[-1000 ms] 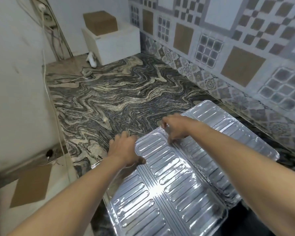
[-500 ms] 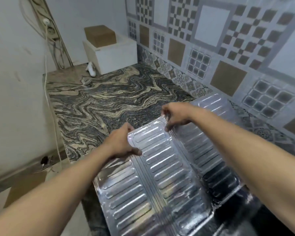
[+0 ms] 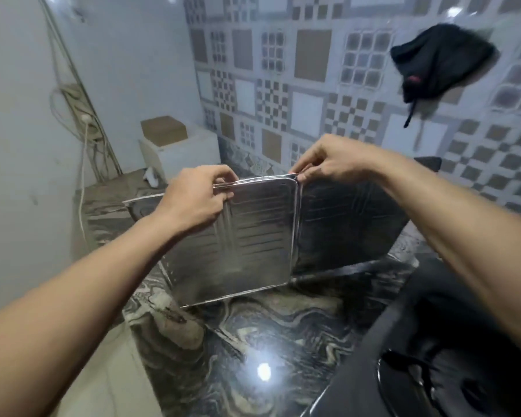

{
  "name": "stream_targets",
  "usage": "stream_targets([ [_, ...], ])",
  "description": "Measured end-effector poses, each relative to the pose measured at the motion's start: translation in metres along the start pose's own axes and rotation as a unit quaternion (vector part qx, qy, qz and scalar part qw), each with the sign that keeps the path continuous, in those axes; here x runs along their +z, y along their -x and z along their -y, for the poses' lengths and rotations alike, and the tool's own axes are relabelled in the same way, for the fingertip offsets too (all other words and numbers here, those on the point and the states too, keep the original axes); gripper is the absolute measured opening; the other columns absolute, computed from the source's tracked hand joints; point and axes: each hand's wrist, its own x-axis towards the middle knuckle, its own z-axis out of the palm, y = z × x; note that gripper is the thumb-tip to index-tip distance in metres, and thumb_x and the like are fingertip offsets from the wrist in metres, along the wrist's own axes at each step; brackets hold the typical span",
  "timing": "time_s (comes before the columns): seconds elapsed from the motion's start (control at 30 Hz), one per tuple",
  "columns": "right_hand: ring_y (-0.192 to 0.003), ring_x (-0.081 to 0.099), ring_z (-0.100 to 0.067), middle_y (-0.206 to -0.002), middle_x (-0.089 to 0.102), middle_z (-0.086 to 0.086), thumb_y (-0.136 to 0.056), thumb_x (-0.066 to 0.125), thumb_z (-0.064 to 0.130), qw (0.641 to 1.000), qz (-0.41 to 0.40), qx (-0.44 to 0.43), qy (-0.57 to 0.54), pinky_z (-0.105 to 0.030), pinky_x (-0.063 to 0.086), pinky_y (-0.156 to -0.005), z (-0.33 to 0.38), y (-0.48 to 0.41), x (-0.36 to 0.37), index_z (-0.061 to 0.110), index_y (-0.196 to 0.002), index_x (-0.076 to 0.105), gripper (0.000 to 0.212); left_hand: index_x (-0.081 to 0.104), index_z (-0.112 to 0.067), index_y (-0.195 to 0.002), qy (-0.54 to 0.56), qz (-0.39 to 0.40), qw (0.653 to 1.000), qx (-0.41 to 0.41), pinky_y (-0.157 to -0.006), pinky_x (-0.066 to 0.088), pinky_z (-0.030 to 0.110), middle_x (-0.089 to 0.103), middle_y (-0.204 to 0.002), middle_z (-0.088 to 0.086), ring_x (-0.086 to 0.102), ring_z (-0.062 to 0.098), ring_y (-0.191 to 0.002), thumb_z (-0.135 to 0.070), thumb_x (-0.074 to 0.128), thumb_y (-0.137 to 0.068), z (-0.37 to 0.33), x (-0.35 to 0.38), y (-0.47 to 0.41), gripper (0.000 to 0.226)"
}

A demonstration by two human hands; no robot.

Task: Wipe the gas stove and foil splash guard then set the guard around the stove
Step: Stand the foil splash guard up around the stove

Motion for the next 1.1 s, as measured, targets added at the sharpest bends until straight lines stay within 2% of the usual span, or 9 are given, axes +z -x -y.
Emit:
stream_targets([
  [0.23,-0.084,0.066,-0.004,-0.083,0.071,0.019,-0.093,0.067,0.025,0.997,-0.078,0.029,-0.009,-0.035,0.053,-0.088,-0.026,0.015,0.020,0.027,-0.096,0.078,0.012,0.072,-0.035,-0.113,-0.042,-0.133,0.985,-0.100,-0.114,0.012,0.045,0.066,-0.127,-0.005,0.033,0.029,-0.139,-0.036,0.063,-0.092,-0.032,0.049,0.010,0.022],
  [0.33,-0.084,0.067,-0.003,-0.084,0.071,0.019,-0.093,0.067,0.024,0.995,-0.089,0.029,-0.030,-0.034,0.053,-0.088,-0.030,0.017,0.021,0.026,-0.098,0.078,0.012,0.057,-0.033,-0.136,-0.063,-0.115,0.981,-0.145,-0.119,-0.005,0.059,0.031,-0.161,0.007,0.000,0.039,-0.152,-0.037,0.054,-0.096,-0.046,0.068,0.010,0.040],
  [0.47,-0.087,0.063,0.000,-0.090,0.070,0.017,-0.094,0.066,0.026,0.995,-0.084,0.026,-0.039,-0.030,0.049,-0.084,-0.030,0.014,0.019,0.025,-0.104,0.077,0.015,0.031,-0.029,-0.154,-0.014,-0.082,0.975,-0.206,-0.116,-0.010,0.064,-0.015,-0.165,0.012,-0.020,0.044,-0.148,-0.049,0.037,-0.101,-0.059,0.078,0.006,0.058],
  [0.6,-0.086,0.060,0.003,-0.087,0.067,0.022,-0.094,0.066,0.027,0.996,-0.076,0.027,-0.040,-0.028,0.048,-0.081,-0.031,0.006,0.016,0.027,-0.106,0.076,0.016,0.023,-0.025,-0.157,0.040,-0.117,0.959,-0.257,-0.116,-0.012,0.062,-0.027,-0.162,0.013,-0.026,0.037,-0.148,-0.058,0.037,-0.098,-0.059,0.084,-0.004,0.069],
  [0.7,-0.087,0.056,0.009,-0.098,0.068,0.017,-0.094,0.066,0.023,0.996,-0.069,0.018,-0.049,-0.017,0.042,-0.070,-0.030,0.000,0.016,0.028,-0.114,0.073,0.022,-0.003,-0.020,-0.159,0.105,-0.163,0.929,-0.316,-0.116,-0.010,0.060,-0.032,-0.158,0.019,-0.024,0.040,-0.148,-0.058,0.052,-0.092,-0.063,0.085,-0.013,0.095],
  [0.83,-0.087,0.058,0.005,-0.109,0.069,0.010,-0.096,0.062,0.015,0.996,-0.057,0.027,-0.064,-0.016,0.041,-0.065,-0.032,-0.008,0.014,0.027,-0.117,0.072,0.027,-0.023,-0.014,-0.154,0.213,-0.163,0.879,-0.394,-0.118,-0.006,0.059,-0.028,-0.159,0.022,-0.015,0.045,-0.148,-0.059,0.066,-0.083,-0.061,0.084,-0.025,0.122],
  [0.93,-0.088,0.066,-0.006,-0.111,0.072,0.010,-0.096,0.061,0.013,0.997,-0.058,0.025,-0.052,-0.021,0.052,-0.067,-0.034,-0.012,0.012,0.028,-0.118,0.072,0.029,-0.022,-0.009,-0.153,0.254,-0.166,0.865,-0.399,-0.120,0.003,0.059,-0.019,-0.163,0.020,-0.006,0.042,-0.151,-0.053,0.069,-0.082,-0.062,0.086,-0.031,0.123],
  [1.03,-0.092,0.070,-0.029,-0.103,0.075,0.007,-0.096,0.060,0.011,0.997,-0.064,0.029,-0.045,-0.044,0.058,-0.078,-0.036,-0.016,0.012,0.031,-0.115,0.073,0.030,-0.016,-0.003,-0.154,0.293,-0.176,0.848,-0.405,-0.119,0.011,0.052,-0.013,-0.165,0.016,0.000,0.036,-0.152,-0.037,0.069,-0.084,-0.063,0.080,-0.038,0.116],
  [1.1,-0.076,0.068,-0.025,-0.108,0.074,0.003,-0.096,0.055,0.004,0.997,-0.074,0.029,-0.018,-0.035,0.057,-0.063,-0.038,-0.019,0.012,0.032,-0.117,0.072,0.038,-0.013,0.000,-0.154,0.312,-0.178,0.837,-0.413,-0.119,0.014,0.044,-0.010,-0.166,0.016,0.004,0.034,-0.152,-0.022,0.062,-0.087,-0.064,0.073,-0.042,0.103],
])
